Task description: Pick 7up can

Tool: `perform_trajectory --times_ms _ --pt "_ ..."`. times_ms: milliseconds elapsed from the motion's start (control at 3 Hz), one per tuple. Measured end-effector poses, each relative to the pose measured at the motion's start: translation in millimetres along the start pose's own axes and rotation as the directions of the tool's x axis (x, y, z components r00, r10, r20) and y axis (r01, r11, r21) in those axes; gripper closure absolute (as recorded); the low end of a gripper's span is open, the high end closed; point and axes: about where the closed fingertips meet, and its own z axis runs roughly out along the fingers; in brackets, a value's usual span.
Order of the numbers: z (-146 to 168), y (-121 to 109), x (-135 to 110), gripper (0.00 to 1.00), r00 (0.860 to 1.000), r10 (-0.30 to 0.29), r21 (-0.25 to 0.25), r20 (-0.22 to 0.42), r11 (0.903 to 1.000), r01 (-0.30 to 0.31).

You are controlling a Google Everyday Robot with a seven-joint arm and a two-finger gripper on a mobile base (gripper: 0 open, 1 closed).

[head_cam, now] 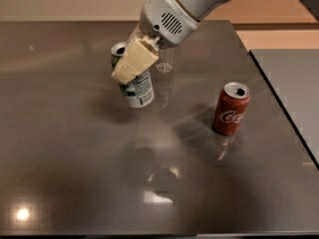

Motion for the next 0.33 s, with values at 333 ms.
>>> perform_trajectory --times_ms 333 --pt "0.0 0.1 -0.1 1.00 1.000 0.000 0.000 0.000 1.0000 0.000"
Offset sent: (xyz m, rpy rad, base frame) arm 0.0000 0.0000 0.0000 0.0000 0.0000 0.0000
